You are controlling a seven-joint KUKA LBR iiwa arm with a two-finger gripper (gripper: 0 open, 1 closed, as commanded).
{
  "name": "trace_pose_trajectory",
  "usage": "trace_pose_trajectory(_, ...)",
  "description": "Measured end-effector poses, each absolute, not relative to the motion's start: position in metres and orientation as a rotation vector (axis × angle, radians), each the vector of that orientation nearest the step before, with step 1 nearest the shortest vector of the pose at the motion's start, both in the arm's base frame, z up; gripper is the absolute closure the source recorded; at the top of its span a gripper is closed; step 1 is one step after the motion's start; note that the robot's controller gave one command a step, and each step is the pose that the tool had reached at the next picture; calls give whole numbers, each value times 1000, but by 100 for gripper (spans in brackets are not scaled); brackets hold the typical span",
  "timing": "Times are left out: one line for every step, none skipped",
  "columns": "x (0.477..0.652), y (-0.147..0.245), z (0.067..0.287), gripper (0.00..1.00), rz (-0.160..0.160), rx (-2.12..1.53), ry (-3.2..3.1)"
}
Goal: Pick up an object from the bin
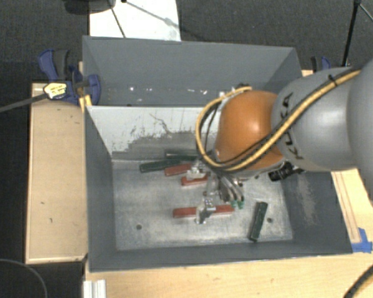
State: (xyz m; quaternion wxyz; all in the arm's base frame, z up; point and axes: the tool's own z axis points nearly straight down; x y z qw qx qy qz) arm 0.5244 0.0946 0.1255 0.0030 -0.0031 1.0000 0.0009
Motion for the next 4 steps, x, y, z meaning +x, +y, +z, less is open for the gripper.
trace_pose_trajectory(504, 80, 104, 0, 0, 61, 3146)
trace_pose_trajectory(506, 78, 111, 0, 1, 45, 3140)
trace_pose_trajectory(490, 81, 81, 0, 2, 280, 3126)
trace_pose_trajectory(497, 80, 75, 100, 7, 269, 3110)
